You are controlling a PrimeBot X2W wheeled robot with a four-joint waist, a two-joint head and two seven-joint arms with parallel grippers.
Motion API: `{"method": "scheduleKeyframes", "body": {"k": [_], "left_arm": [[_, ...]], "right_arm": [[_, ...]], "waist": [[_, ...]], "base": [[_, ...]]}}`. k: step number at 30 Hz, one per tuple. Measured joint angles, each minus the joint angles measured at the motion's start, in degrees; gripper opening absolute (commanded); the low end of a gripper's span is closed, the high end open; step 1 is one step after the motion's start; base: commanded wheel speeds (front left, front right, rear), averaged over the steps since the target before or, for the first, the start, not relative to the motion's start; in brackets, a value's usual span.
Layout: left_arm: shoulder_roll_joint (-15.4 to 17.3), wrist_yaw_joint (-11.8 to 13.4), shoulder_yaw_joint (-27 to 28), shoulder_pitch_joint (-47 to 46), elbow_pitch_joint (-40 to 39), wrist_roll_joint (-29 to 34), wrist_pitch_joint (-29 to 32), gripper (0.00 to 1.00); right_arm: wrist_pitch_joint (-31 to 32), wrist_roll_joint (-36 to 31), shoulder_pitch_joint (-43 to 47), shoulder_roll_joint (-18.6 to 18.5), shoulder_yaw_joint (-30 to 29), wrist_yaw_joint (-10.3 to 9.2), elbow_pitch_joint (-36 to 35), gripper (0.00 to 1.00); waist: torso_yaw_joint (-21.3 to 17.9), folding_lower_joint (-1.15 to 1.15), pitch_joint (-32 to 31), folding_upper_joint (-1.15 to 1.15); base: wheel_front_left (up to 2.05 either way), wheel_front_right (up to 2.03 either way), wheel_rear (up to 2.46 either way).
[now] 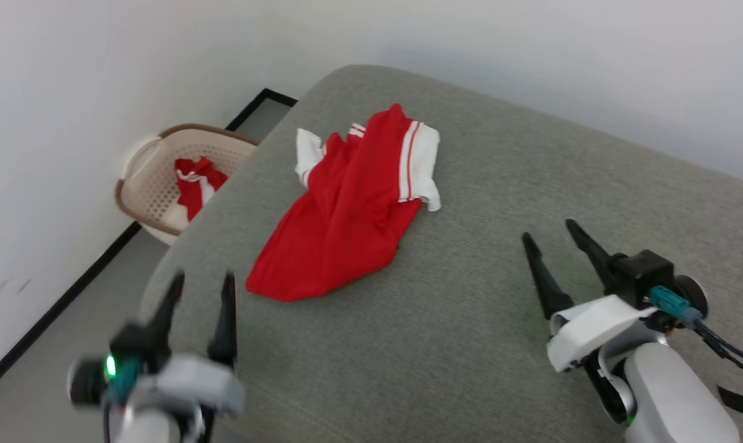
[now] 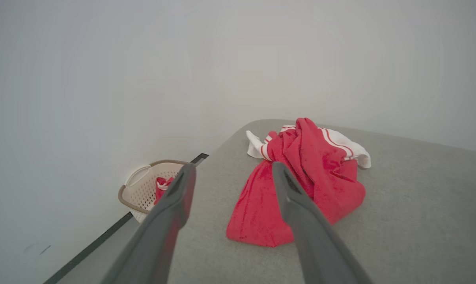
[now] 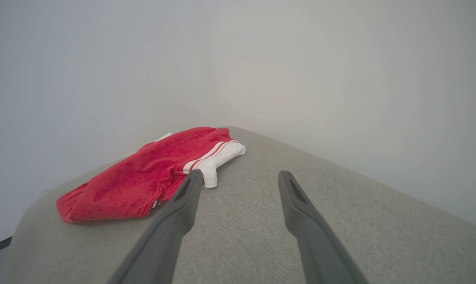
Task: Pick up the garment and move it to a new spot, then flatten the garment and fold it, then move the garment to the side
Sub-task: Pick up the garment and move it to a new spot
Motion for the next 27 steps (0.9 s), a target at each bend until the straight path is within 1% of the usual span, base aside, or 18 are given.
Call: {"method": "scheduleKeyframes", "body": {"k": [5,7,8,11,13,15,18,21,25,27], "left_arm": [[5.39,-1.29,-4.53,-12.85,6.32,1.29,0.0,1.0],[6.99,-1.47,-5.91,-19.08,9.81,-0.02,0.0,1.0],[7.87,-1.49,-7.46,-22.01,11.49,-0.56,0.01,1.0],[11.13,-1.63,-12.87,-30.04,17.29,-5.99,1.83,1.0],[14.15,-1.63,-16.5,-34.66,21.11,-9.21,4.28,1.0],[15.56,-1.63,-18.57,-38.68,25.01,-15.61,9.05,1.0],[17.74,-1.68,-21.86,-42.74,30.2,-23.87,19.64,1.0],[21.12,-1.64,-24.43,-45.17,32.57,-31.53,31.64,1.0],[25.08,-1.64,-25.29,-47.56,34.9,-38.83,44.06,1.0],[26.38,-1.63,-25.83,-47.97,34.71,-41.58,47.89,1.0]], "right_arm": [[-0.01,-2.13,-0.9,0.62,0.27,0.0,-1.81,1.0],[0.0,-2.29,-1.58,0.53,0.41,0.0,-2.3,1.0],[-0.01,-2.4,-1.94,0.51,0.33,0.0,-2.58,1.0],[-0.02,-2.57,-3.16,0.63,0.35,0.0,-3.24,1.0],[-0.07,-2.65,-3.87,0.46,0.35,0.0,-3.54,1.0],[-0.11,-2.65,-4.32,0.42,0.45,0.0,-3.7,1.0],[-0.13,-2.63,-4.68,0.42,0.56,0.0,-3.89,1.0],[-0.14,-2.56,-4.98,0.83,1.0,0.0,-4.31,1.0],[-0.14,-2.49,-6.05,1.23,1.58,0.0,-5.24,1.0],[-0.14,-2.47,-6.45,1.22,1.8,0.0,-5.68,1.0]], "waist": [[-2.85,0.0,0.36,0.0],[-4.34,0.0,0.88,0.0],[-5.1,0.0,1.24,0.0],[-7.58,0.0,2.84,0.0],[-9.35,0.0,4.28,0.0],[-11.33,0.0,5.92,0.0],[-14.39,0.0,8.25,0.0],[-17.25,0.0,10.27,0.0],[-20.47,0.0,13.0,0.0],[-21.78,0.0,14.56,0.0]], "base": [[0.0,0.0,0.0],[0.0,0.0,0.0],[0.0,0.0,0.0],[0.0,0.0,0.0],[0.0,0.0,0.0],[0.0,0.0,0.0],[0.0,0.0,0.0],[0.0,0.0,0.0],[0.0,0.0,0.0],[0.0,0.0,0.0]]}}
